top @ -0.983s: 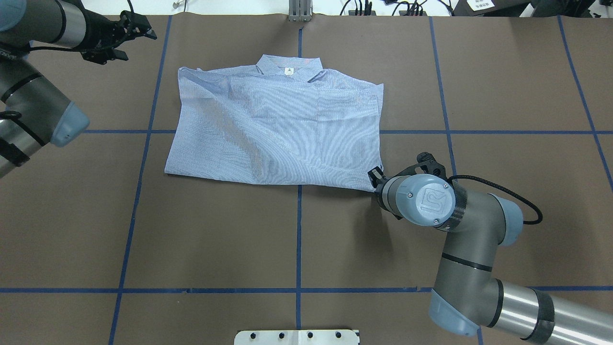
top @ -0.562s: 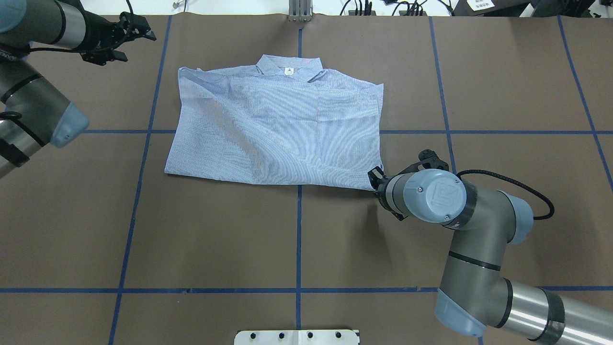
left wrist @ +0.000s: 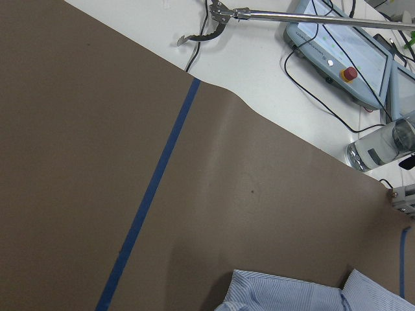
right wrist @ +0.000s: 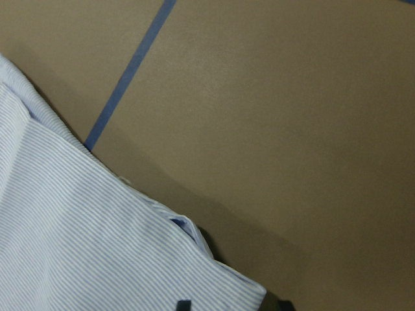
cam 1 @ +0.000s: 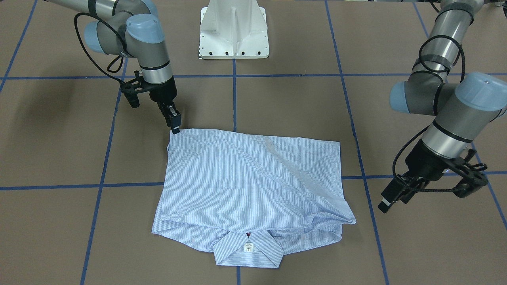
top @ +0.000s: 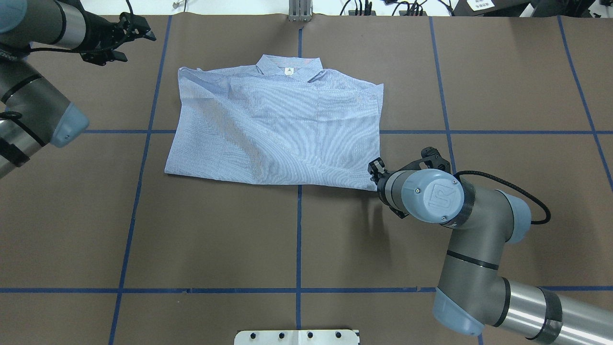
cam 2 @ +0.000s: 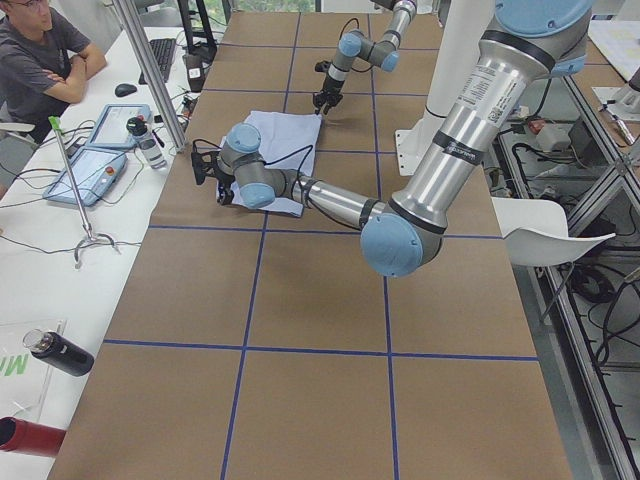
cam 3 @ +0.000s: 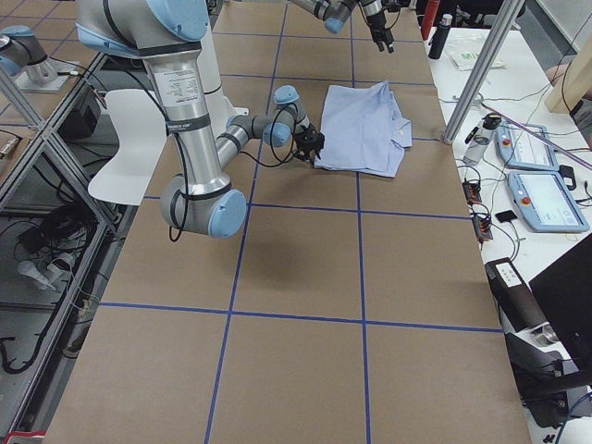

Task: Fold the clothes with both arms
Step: 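Grasp the corner of the folded shirt nearest the robot with the right gripper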

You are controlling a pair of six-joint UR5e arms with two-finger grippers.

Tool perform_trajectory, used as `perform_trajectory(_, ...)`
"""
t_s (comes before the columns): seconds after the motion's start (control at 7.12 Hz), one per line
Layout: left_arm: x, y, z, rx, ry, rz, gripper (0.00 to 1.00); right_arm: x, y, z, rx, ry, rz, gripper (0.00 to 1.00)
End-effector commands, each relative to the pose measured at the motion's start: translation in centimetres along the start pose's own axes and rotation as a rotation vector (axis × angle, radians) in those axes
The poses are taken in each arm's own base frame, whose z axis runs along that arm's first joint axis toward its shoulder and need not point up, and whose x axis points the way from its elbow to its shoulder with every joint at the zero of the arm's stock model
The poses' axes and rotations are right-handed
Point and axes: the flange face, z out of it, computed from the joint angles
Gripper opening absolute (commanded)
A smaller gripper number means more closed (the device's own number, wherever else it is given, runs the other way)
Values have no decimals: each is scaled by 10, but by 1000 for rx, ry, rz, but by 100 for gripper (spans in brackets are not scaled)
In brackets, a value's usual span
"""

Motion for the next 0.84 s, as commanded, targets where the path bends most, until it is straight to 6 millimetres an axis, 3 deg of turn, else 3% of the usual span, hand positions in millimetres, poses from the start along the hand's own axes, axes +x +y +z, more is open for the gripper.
perform_trajectory(0.0, 1, 0, 0, 0, 2, 0, 100, 1, 0, 5, 11, 1, 78, 81)
perform_trajectory(0.7, 0, 0, 0, 0, 0, -3, 100, 2, 4, 24, 12, 9, 101, 74)
